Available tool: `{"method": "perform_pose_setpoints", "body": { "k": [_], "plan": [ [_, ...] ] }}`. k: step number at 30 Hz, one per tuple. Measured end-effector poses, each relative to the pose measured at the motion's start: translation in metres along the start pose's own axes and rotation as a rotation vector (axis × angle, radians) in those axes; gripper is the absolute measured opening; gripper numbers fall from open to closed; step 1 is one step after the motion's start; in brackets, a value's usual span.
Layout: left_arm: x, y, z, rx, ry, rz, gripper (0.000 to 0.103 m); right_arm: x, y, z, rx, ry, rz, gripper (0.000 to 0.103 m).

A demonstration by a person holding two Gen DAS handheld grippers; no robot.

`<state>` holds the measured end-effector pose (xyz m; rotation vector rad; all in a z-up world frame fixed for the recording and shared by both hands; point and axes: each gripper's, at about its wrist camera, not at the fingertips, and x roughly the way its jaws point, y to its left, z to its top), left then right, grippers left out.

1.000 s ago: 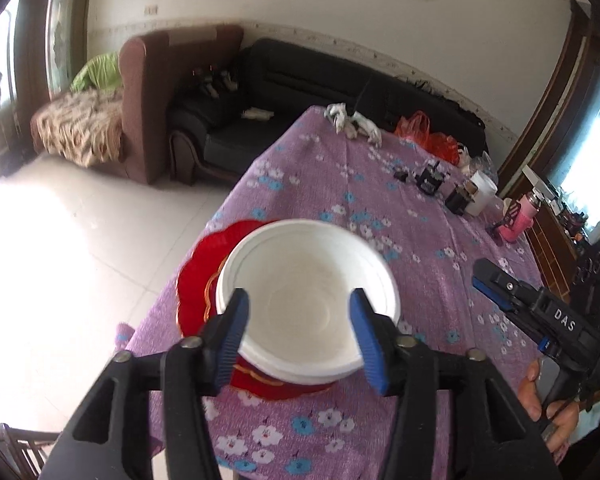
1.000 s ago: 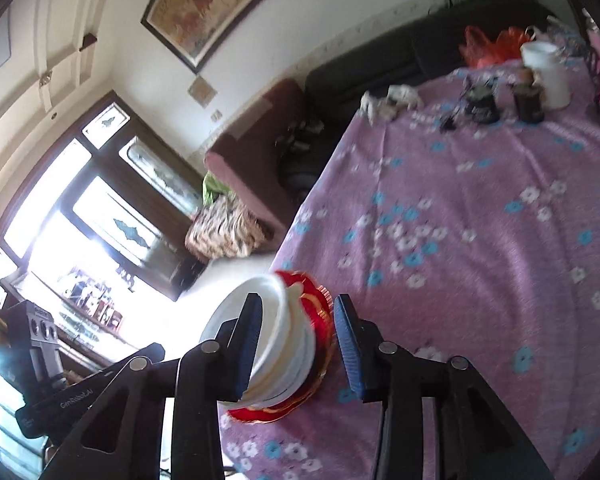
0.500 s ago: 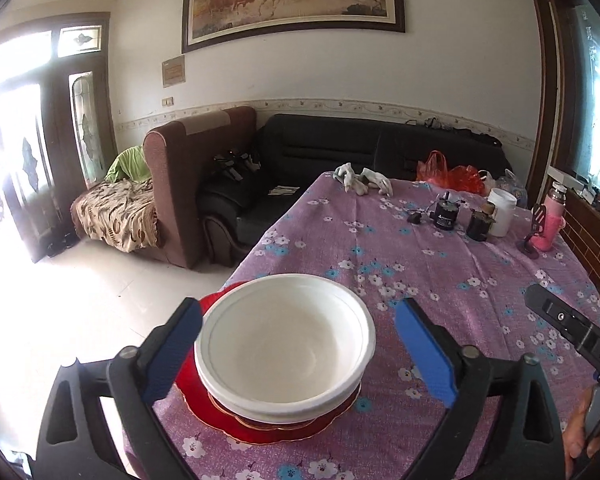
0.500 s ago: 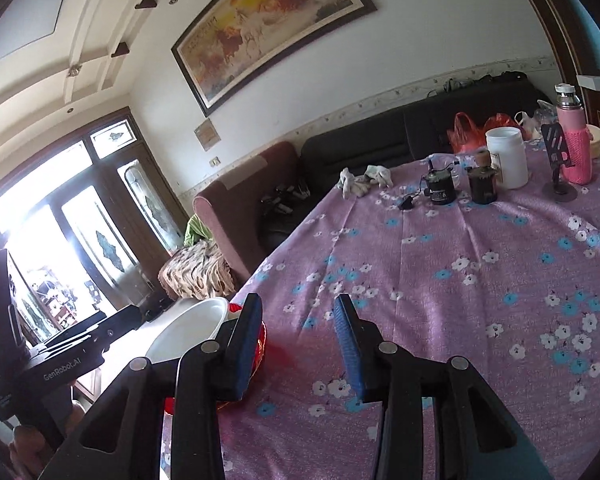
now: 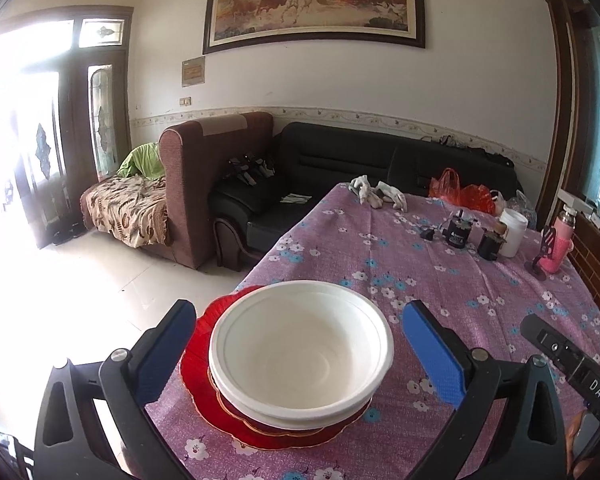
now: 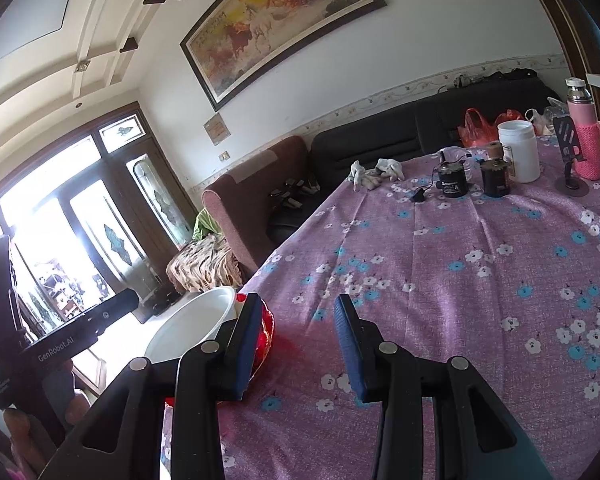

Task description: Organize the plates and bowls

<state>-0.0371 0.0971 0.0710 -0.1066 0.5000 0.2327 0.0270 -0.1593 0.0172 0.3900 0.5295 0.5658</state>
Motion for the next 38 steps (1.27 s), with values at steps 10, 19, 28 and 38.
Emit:
{"method": "perform_pose_setpoints", "body": {
  "k": [10,19,28,38],
  "plan": [
    [0.005,0.008,-0.005,-0.011,0.024,-0.013,0.103,0.011,0.009,-0.004,-0.02,0.02,0.022,0.041],
    [0.0,0.026,-0.016,-0.019,0.051,0.068,0.103,0.011,0.038,-0.01,-0.079,0.02,0.085,0.042],
    [-0.019,0.062,-0.022,-0.052,0.043,0.181,0.103,0.026,0.083,-0.022,-0.163,0.053,0.14,0.046],
    [-0.03,0.078,-0.024,-0.089,0.032,0.155,0.103,0.037,0.109,-0.036,-0.193,0.09,0.151,0.046]
  ]
}}
